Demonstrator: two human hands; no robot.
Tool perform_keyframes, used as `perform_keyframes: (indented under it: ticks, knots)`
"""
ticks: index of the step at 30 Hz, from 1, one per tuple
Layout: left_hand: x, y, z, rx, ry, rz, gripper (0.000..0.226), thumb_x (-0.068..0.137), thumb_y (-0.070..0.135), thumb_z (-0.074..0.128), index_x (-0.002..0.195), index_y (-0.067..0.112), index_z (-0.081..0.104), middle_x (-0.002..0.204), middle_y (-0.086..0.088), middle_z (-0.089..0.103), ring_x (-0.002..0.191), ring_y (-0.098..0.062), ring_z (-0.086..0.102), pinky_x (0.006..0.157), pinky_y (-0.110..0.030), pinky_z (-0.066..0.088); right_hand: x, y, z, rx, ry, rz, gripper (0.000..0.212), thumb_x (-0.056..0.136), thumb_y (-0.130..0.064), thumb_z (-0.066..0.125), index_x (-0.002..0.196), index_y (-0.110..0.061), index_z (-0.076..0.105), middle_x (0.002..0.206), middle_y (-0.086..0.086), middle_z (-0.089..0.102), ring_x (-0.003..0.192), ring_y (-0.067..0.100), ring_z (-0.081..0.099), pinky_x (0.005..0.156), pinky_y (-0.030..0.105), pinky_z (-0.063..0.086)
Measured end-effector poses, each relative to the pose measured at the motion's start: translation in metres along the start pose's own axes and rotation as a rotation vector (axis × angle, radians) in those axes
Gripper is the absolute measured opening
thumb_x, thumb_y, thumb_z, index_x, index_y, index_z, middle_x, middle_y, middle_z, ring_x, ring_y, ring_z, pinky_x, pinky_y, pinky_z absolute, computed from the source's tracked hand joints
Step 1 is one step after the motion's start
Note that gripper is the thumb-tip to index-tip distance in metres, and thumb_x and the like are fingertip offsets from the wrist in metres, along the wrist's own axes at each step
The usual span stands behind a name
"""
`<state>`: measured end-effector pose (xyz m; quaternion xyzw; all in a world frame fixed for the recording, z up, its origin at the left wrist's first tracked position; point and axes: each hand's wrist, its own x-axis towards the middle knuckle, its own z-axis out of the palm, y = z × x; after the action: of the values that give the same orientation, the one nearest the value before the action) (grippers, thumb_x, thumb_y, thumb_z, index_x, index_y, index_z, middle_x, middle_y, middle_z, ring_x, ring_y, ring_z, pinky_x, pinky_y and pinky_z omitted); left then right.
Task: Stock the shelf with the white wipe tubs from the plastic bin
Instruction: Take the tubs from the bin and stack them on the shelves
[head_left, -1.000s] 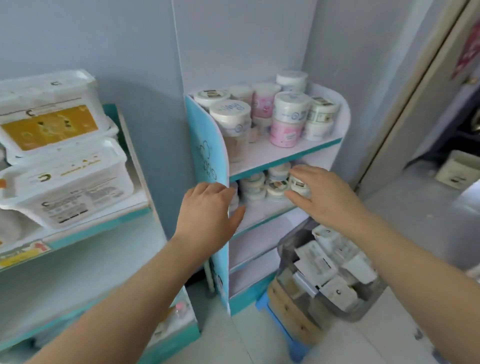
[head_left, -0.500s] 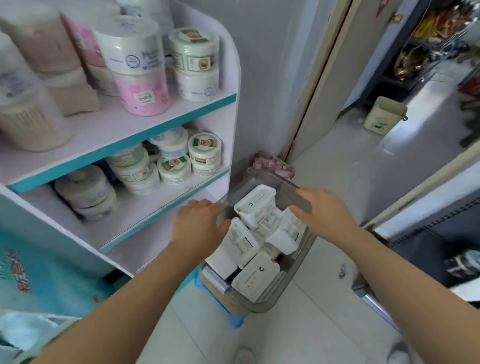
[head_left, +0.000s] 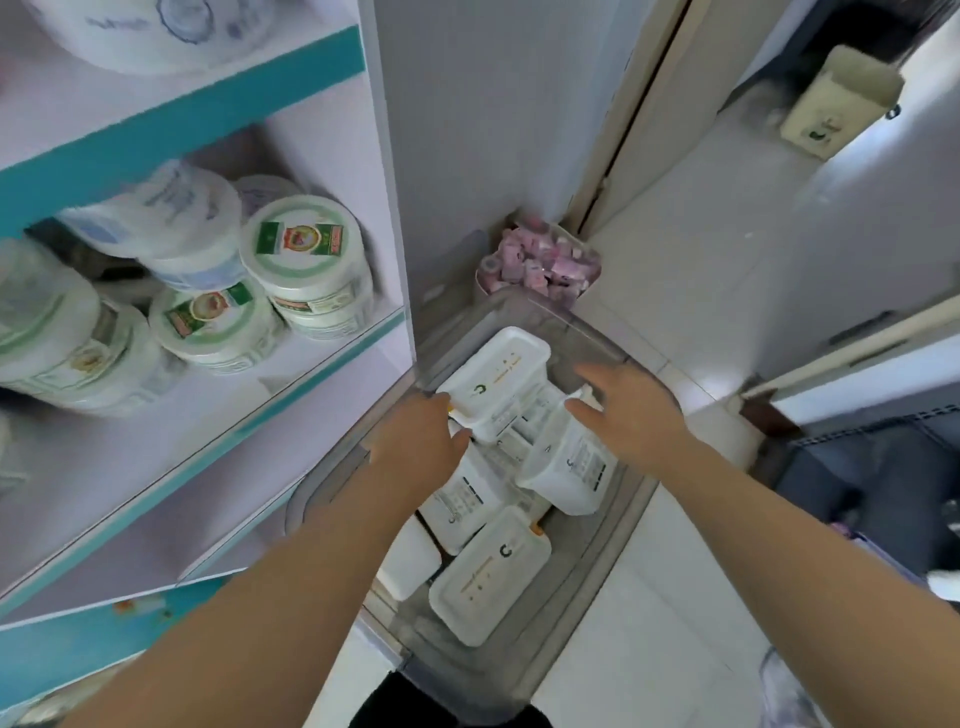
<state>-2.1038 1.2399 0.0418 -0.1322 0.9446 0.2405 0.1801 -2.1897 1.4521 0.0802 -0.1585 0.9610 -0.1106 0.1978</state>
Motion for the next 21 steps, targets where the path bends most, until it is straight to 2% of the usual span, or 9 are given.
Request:
perform_keyframes:
  ticks: [2, 5, 8, 10, 13, 16, 19, 21]
  knots:
    - [0.025, -0.004, 0.018, -0.024, -0.056, -0.023, 0.047, 0.093, 0.042, 0.052, 0.13, 0.014, 0.048, 0.125, -0.009, 0.056, 0.111, -0.025, 0.055, 0.091, -0.038, 0.048, 0.024, 0.009, 0.012, 0.006, -0.017, 0.001, 0.04, 0.094, -0.035, 0.052, 0.132, -0.025, 0.047, 0.101, 0.004, 0.064, 0.084, 0.02, 0.058, 0.066, 0.029, 0.044]
    - [0.054, -0.008, 0.041, -0.058, -0.105, -0.077, 0.051, 0.091, 0.045, 0.055, 0.129, 0.014, 0.046, 0.122, -0.008, 0.055, 0.106, -0.023, 0.056, 0.085, -0.037, 0.05, 0.062, 0.02, 0.032, 0.064, -0.041, -0.006, 0.04, 0.092, -0.035, 0.055, 0.129, -0.023, 0.049, 0.1, 0.0, 0.061, 0.08, 0.018, 0.055, 0.064, 0.027, 0.038]
    - [0.076, -0.011, 0.061, -0.128, -0.152, -0.173, 0.058, 0.086, 0.049, 0.06, 0.131, 0.014, 0.046, 0.12, -0.008, 0.056, 0.104, -0.024, 0.057, 0.085, -0.041, 0.052, 0.101, 0.033, 0.058, 0.129, -0.089, -0.031, 0.055, 0.088, -0.039, 0.059, 0.138, -0.022, 0.045, 0.111, 0.004, 0.061, 0.098, 0.021, 0.059, 0.077, 0.033, 0.049]
    - [0.088, -0.011, 0.073, -0.226, -0.166, -0.252, 0.06, 0.084, 0.046, 0.066, 0.131, 0.012, 0.047, 0.121, -0.01, 0.056, 0.104, -0.025, 0.057, 0.085, -0.04, 0.052, 0.123, 0.039, 0.073, 0.168, -0.135, -0.029, 0.062, 0.087, -0.041, 0.06, 0.142, -0.018, 0.04, 0.116, 0.007, 0.058, 0.111, 0.025, 0.055, 0.088, 0.038, 0.048]
    - [0.101, -0.007, 0.085, -0.418, -0.146, -0.402, 0.077, 0.077, 0.041, 0.076, 0.14, 0.012, 0.041, 0.132, -0.009, 0.051, 0.117, -0.025, 0.053, 0.091, -0.034, 0.049, 0.146, 0.048, 0.088, 0.244, -0.212, -0.013, 0.07, 0.087, -0.04, 0.063, 0.147, -0.02, 0.032, 0.117, 0.007, 0.054, 0.119, 0.024, 0.051, 0.096, 0.034, 0.042]
    - [0.109, -0.009, 0.093, -0.592, -0.129, -0.5, 0.096, 0.067, 0.033, 0.085, 0.146, 0.013, 0.033, 0.136, -0.008, 0.048, 0.115, -0.028, 0.057, 0.092, -0.032, 0.047, 0.155, 0.053, 0.098, 0.285, -0.175, -0.066, 0.074, 0.084, -0.043, 0.066, 0.146, -0.02, 0.033, 0.128, 0.008, 0.054, 0.12, 0.024, 0.05, 0.098, 0.032, 0.038]
    - [0.106, -0.007, 0.094, -0.663, -0.099, -0.514, 0.097, 0.063, 0.025, 0.088, 0.144, 0.012, 0.036, 0.131, -0.007, 0.049, 0.107, -0.03, 0.061, 0.094, -0.043, 0.05, 0.148, 0.056, 0.1, 0.343, -0.092, -0.1, 0.074, 0.08, -0.043, 0.07, 0.142, -0.016, 0.04, 0.123, 0.007, 0.057, 0.113, 0.023, 0.054, 0.098, 0.036, 0.043]
    - [0.098, -0.003, 0.092, -0.638, -0.082, -0.51, 0.096, 0.066, 0.023, 0.087, 0.146, 0.014, 0.034, 0.134, -0.005, 0.047, 0.113, -0.028, 0.056, 0.095, -0.04, 0.049, 0.139, 0.058, 0.095, 0.365, -0.076, -0.105, 0.072, 0.079, -0.041, 0.072, 0.139, -0.015, 0.043, 0.118, 0.006, 0.06, 0.108, 0.021, 0.057, 0.095, 0.037, 0.046]
